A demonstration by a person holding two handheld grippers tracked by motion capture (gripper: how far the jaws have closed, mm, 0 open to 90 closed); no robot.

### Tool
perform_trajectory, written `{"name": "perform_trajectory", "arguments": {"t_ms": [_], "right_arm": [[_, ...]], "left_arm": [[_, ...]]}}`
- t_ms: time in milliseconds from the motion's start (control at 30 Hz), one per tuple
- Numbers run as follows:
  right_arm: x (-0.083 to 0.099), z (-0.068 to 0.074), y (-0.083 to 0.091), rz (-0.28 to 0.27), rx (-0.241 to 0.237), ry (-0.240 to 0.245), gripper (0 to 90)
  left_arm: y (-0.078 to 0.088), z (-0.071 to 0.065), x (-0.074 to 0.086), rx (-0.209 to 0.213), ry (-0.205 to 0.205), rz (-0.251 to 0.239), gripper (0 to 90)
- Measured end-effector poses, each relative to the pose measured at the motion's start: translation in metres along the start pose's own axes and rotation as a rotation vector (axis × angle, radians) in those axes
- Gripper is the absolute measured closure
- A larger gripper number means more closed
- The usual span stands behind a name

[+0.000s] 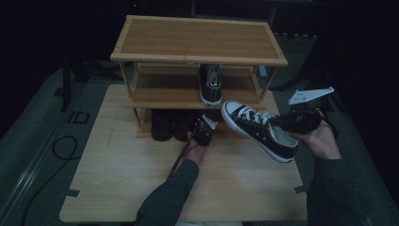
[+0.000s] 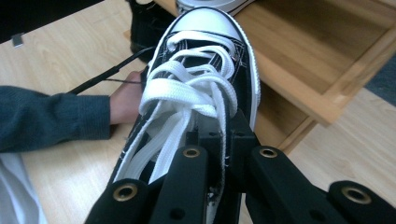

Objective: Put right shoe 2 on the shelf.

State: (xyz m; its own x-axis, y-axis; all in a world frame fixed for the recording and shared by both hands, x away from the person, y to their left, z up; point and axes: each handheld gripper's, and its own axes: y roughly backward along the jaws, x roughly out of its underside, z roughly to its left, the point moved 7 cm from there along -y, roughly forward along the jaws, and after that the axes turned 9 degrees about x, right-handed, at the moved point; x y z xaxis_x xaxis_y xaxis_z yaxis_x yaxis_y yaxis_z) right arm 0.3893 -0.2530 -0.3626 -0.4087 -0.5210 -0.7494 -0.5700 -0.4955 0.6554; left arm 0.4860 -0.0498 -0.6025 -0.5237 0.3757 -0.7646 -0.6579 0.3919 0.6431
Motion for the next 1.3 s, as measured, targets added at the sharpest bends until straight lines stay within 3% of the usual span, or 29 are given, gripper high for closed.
{"name": "perform_trajectory", "arguments": {"t_ms": [200,567,967,1300], "right_arm": [[-0.008,-0.008,-0.002,0.007,0.026,-0.019,88.3],[-0.025,-0.026,-0.023,0.012,0.067,-0.065,88.2],[-0.044,-0.04,-0.047,0.013,0.153,-0.153,88.2],[-0.058,-0.043,-0.069,0.005,0.256,-0.228,88.1]], "left_arm": [[0.0,0.0,0.0,-0.002,-0.001,0.0,90.0],[0.0,0.0,0.0,-0.001,-0.004,0.0,90.0],[0.0,0.0,0.0,-0.001,-0.004,0.0,90.0],[0.0,0.001,0.0,-0.001,-0.005,0.0,90.0]]}}
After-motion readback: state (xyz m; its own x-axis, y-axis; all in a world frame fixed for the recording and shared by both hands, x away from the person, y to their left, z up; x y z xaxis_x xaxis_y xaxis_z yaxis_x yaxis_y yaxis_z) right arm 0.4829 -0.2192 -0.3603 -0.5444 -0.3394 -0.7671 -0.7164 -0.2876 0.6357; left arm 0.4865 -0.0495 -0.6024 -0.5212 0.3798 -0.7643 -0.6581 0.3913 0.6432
